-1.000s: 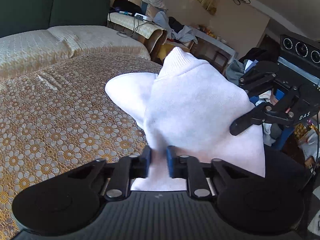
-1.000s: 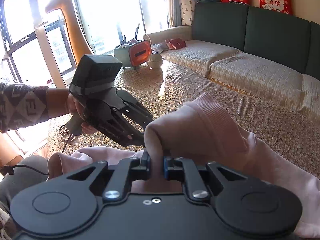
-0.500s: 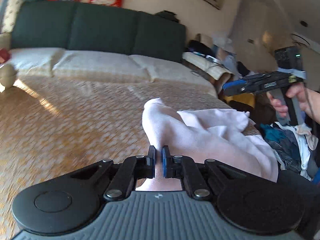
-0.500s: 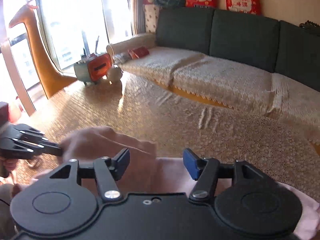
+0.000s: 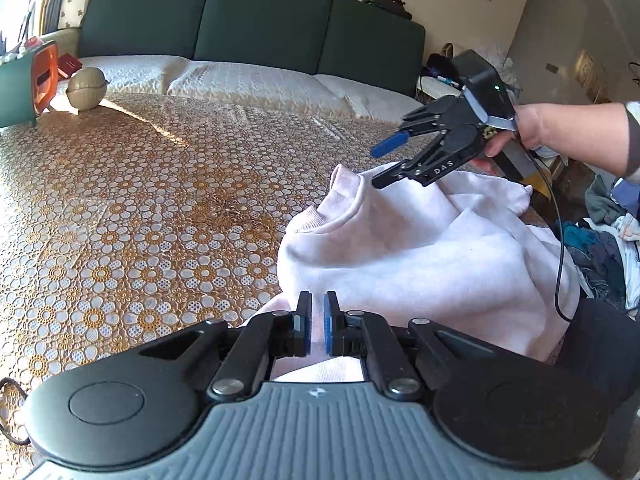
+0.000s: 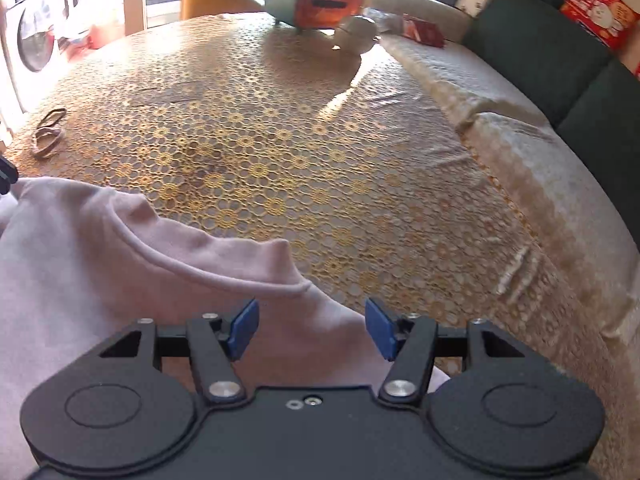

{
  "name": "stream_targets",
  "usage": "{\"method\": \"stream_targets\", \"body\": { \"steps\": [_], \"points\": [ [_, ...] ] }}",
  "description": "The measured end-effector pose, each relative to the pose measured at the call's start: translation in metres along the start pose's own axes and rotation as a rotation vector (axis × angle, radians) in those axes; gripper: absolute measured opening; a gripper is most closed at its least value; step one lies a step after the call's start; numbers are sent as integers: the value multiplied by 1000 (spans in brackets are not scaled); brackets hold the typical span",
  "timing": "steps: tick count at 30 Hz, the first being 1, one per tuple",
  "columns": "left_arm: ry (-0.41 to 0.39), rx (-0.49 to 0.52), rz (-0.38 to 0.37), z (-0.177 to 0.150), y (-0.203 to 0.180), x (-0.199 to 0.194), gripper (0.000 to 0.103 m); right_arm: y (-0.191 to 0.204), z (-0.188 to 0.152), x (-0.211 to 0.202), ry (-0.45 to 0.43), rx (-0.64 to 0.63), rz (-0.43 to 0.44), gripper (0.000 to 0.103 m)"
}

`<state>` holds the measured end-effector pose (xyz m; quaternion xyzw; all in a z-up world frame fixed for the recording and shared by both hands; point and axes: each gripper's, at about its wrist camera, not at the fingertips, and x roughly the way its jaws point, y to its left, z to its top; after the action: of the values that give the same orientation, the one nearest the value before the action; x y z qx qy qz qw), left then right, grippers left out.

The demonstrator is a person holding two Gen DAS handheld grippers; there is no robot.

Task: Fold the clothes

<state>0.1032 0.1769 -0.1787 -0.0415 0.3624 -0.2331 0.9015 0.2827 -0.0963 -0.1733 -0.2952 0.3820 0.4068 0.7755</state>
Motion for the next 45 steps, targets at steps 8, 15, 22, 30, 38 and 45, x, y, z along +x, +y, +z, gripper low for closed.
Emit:
{"method": "stream_targets", "body": {
  "steps": [8, 15, 22, 30, 38, 45],
  "points": [
    [60, 31, -47, 32, 3, 10, 12, 6, 16, 20, 96, -94, 147, 103],
    [257, 79, -125, 54, 17, 78, 47, 5, 14, 14, 100, -148, 150, 103],
    [343, -41, -263, 54, 36, 111, 49, -5, 14, 18, 109, -148, 171, 103],
    [238, -86, -260, 50, 32, 93, 10, -4, 16, 36, 121, -174, 199, 103],
    [193, 79, -262, 46, -15, 69, 8, -4, 23, 44, 146, -202, 265, 103],
    [193, 129, -178, 43, -18, 67, 8, 5, 27, 47, 187, -200, 244, 103]
  ]
}}
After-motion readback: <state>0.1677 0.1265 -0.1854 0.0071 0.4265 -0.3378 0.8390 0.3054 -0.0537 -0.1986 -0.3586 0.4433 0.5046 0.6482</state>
